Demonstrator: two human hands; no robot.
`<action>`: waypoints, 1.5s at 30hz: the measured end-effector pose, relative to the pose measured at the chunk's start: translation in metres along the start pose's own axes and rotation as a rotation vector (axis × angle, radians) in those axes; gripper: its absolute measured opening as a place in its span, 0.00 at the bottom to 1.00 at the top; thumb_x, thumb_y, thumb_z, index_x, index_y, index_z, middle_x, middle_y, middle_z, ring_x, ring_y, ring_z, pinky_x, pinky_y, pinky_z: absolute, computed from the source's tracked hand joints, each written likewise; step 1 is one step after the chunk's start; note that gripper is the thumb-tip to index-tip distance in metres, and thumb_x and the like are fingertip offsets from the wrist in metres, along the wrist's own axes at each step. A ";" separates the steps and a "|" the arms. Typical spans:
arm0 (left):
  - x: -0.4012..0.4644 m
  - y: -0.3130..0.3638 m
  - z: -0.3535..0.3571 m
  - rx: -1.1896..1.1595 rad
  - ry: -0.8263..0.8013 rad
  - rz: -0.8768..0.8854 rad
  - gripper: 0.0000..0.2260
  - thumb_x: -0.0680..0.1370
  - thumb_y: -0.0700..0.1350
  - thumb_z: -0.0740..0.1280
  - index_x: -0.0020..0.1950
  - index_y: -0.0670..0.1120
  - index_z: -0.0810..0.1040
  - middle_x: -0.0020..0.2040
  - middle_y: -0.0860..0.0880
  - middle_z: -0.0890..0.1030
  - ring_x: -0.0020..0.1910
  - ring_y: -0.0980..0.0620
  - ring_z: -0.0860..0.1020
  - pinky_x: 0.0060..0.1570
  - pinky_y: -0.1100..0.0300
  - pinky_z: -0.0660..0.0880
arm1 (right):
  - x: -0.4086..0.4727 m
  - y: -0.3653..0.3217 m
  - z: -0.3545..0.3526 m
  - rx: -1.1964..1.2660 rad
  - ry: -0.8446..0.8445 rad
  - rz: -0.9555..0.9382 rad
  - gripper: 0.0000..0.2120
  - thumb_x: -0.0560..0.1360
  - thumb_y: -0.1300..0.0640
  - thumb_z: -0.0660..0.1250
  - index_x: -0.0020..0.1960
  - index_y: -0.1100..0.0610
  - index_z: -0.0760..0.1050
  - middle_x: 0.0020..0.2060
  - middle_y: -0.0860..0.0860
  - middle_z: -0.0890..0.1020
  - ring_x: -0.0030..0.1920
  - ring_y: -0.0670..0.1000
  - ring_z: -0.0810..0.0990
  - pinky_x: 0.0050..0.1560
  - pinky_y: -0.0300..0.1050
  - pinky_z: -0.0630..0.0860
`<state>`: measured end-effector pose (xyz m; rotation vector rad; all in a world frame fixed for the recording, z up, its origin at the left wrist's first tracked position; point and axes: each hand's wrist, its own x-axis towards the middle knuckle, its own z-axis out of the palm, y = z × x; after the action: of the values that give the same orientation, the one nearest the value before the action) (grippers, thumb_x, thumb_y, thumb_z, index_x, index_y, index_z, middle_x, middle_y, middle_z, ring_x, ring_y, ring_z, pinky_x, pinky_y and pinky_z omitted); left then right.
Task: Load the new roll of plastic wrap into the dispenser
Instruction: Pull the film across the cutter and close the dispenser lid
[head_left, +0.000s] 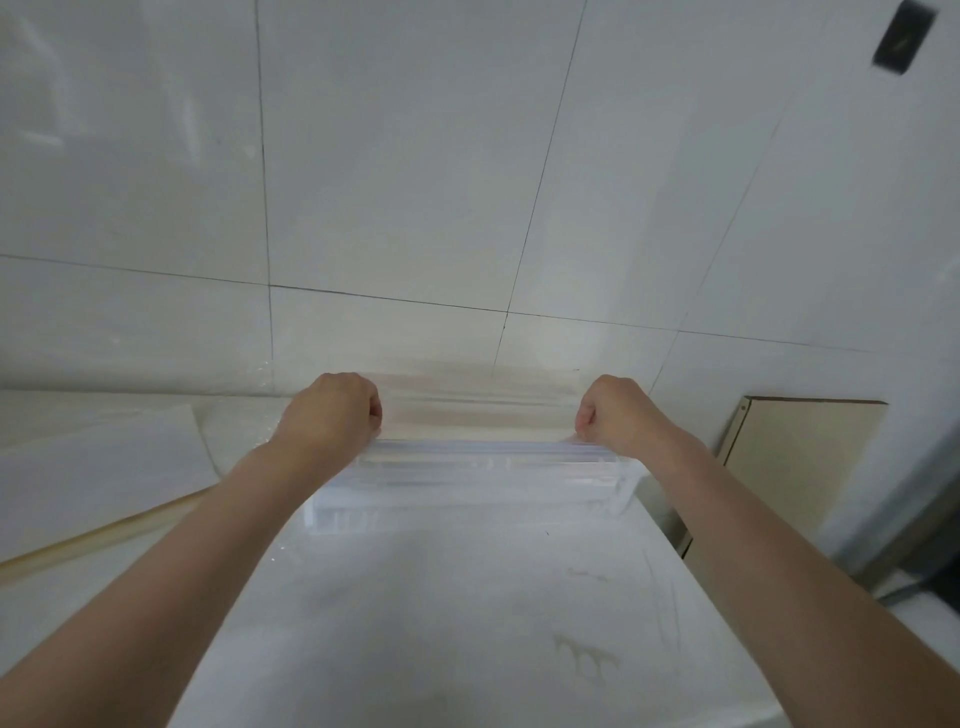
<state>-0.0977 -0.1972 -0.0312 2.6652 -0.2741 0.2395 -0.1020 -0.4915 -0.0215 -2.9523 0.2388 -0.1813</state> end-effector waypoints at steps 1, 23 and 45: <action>0.000 0.000 0.000 -0.002 -0.002 0.001 0.11 0.75 0.36 0.60 0.46 0.42 0.82 0.47 0.45 0.84 0.41 0.45 0.80 0.46 0.55 0.78 | 0.001 0.000 -0.001 -0.005 -0.006 -0.010 0.07 0.68 0.67 0.65 0.42 0.67 0.81 0.41 0.59 0.85 0.45 0.59 0.83 0.49 0.50 0.80; 0.000 0.000 0.001 -0.035 -0.015 -0.018 0.12 0.75 0.35 0.59 0.47 0.40 0.83 0.46 0.43 0.84 0.36 0.45 0.77 0.47 0.53 0.79 | -0.015 -0.005 -0.019 -0.101 -0.132 -0.001 0.10 0.75 0.65 0.61 0.47 0.69 0.80 0.45 0.60 0.82 0.47 0.59 0.80 0.50 0.46 0.76; 0.004 -0.004 0.011 0.133 0.044 -0.029 0.08 0.76 0.38 0.61 0.47 0.40 0.81 0.44 0.43 0.82 0.44 0.43 0.80 0.43 0.55 0.76 | -0.040 -0.019 -0.020 0.086 -0.060 0.021 0.16 0.73 0.71 0.58 0.51 0.63 0.83 0.52 0.57 0.84 0.55 0.56 0.81 0.58 0.47 0.76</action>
<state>-0.0913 -0.1988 -0.0414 2.7885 -0.2125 0.3176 -0.1409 -0.4691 -0.0029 -2.8638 0.2474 -0.0980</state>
